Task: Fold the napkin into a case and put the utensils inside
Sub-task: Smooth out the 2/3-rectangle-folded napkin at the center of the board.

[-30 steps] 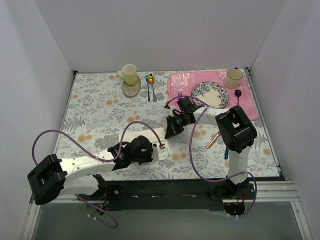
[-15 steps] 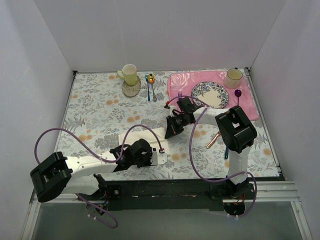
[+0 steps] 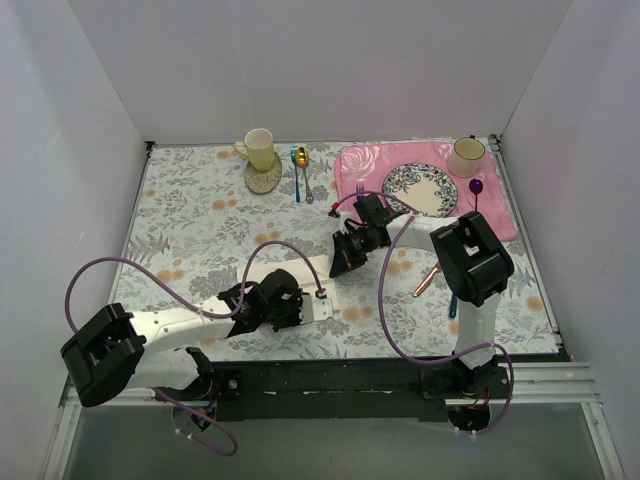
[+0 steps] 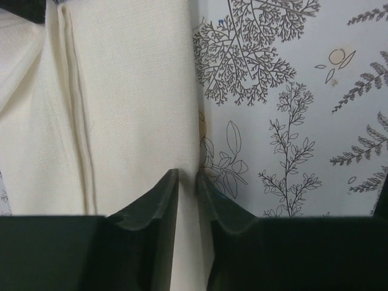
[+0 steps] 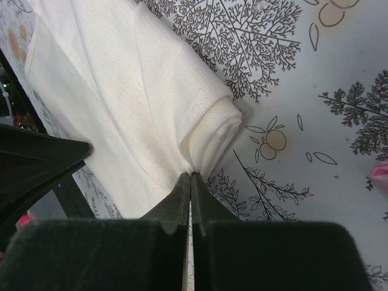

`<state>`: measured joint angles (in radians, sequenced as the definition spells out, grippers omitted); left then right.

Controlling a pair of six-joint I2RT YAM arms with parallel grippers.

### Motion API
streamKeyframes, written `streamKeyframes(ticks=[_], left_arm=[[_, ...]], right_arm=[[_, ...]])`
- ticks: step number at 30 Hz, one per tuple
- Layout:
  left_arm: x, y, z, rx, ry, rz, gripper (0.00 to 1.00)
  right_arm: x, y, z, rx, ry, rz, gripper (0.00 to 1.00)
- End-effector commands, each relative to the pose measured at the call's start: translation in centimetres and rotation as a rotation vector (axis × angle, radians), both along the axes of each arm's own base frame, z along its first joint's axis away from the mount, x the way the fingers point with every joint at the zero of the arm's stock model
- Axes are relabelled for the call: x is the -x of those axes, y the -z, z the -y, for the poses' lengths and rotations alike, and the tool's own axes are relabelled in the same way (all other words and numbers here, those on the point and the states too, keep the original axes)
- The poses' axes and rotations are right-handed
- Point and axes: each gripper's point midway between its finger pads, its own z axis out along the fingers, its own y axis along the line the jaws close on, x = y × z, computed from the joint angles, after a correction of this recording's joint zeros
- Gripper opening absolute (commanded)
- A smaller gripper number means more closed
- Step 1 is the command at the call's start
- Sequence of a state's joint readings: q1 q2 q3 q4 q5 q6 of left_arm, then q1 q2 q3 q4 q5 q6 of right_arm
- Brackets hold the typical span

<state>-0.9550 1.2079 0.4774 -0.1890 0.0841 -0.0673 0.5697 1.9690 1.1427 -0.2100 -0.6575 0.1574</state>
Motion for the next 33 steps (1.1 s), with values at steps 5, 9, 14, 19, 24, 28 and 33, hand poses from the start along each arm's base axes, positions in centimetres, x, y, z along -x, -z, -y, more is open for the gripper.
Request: streamKeyframes(ticks=[5,9,14,19,24,28,33], left_arm=[[-3.7,-8.3,4.0,0.319,-0.139,-0.188,0.2],[-8.0,-8.5,4.6,0.396,-0.329,-0.255,0.11],[-11.7,-6.5,5.1,0.387,-0.45,-0.288,0.07],[-12.7,-4.0,5.5,0.354,-0.476,-0.314,0.05],[-12.2,-1.5,5.0,0.301,-0.485,-0.344,0.03],[-10.6,0.8,3.7,0.234,-0.479,-0.378,0.01],[-9.7,-0.2,3.5,0.271,-0.45,-0.366,0.0]], right_arm=[[3.1,7.5,5.0,0.314,-0.014,-0.041,0.01],[3.2,7.5,4.9,0.308,-0.014,-0.041,0.01],[3.0,7.3,4.8,0.302,-0.012,-0.039,0.01],[3.1,6.9,4.5,0.287,-0.009,-0.045,0.01],[3.2,6.2,4.2,0.262,-0.009,-0.047,0.01],[2.6,3.5,3.2,0.194,0.0,-0.01,0.01],[2.3,2.3,2.8,0.185,-0.004,-0.004,0.01]])
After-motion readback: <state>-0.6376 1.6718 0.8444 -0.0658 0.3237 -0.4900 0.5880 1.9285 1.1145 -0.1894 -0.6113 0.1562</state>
